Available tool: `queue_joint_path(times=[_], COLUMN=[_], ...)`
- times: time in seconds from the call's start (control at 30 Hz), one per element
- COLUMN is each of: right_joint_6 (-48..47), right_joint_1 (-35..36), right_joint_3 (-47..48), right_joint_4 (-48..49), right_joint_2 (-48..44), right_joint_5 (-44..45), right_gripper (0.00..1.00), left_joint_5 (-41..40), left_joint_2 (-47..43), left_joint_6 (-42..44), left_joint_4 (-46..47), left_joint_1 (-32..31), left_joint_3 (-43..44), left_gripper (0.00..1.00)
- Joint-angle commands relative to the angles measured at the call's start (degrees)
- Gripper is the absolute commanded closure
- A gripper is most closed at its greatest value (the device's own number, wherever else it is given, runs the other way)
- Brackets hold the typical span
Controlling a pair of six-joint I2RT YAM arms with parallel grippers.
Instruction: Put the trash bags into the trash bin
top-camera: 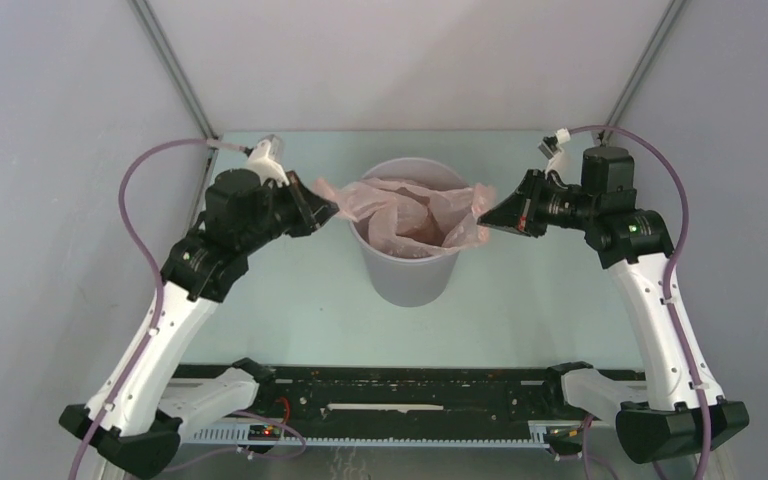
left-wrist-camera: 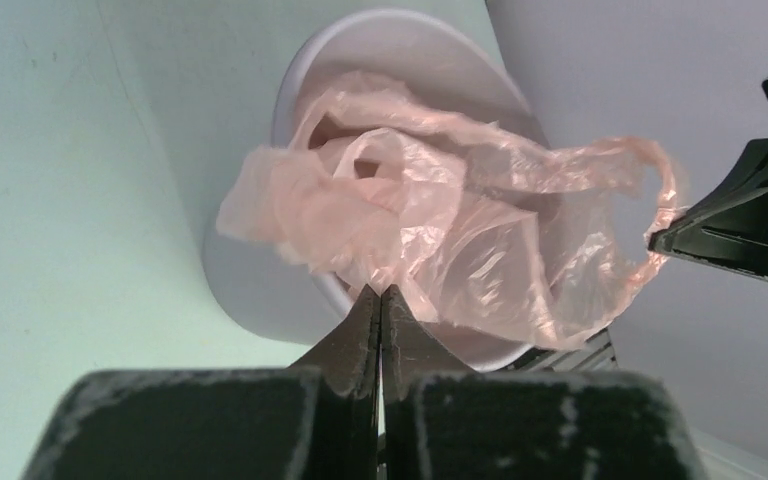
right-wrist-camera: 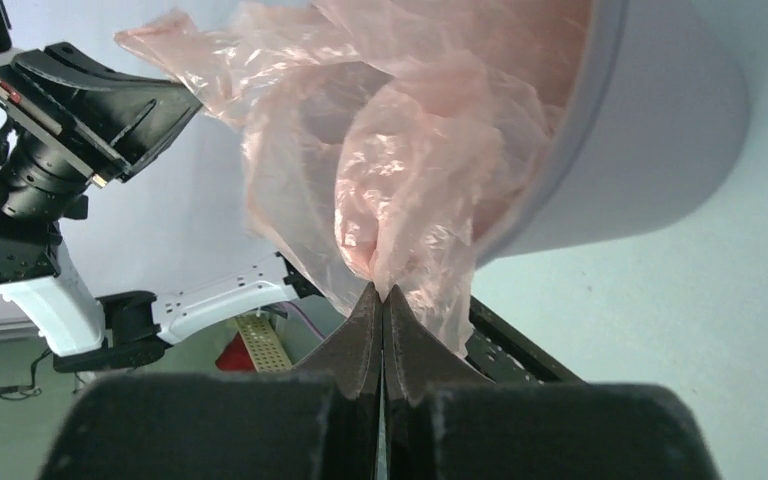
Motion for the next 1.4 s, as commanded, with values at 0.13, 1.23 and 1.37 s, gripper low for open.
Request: queue_joint_path(times=[0.13, 1.23, 1.37], right_joint_6=[-7.83, -15.44, -15.21], right_joint_1=[-0.65, -4.19, -5.14], right_joint_3=[0.15, -1.56, -2.56], right_joint_4=[-10.3, -21.86, -20.0], right_joint_2=[-0.49, -1.12, 0.24], right_joint_5=[6.6, 23.58, 23.88], right_gripper=[1.0, 1.0, 1.0], left_joint_5=[7.91, 2.1, 3.75], left_joint_2=[-9.39, -12.86, -10.84], left_joint_6=[-10.4, 1.47, 1.08], left_joint_4=[10.03, -11.17, -7.02], left_joint_1=[6.42, 14.84, 15.02], left_joint_3=[-18.72, -15.06, -16.26], left_gripper=[1.0, 1.0, 1.0])
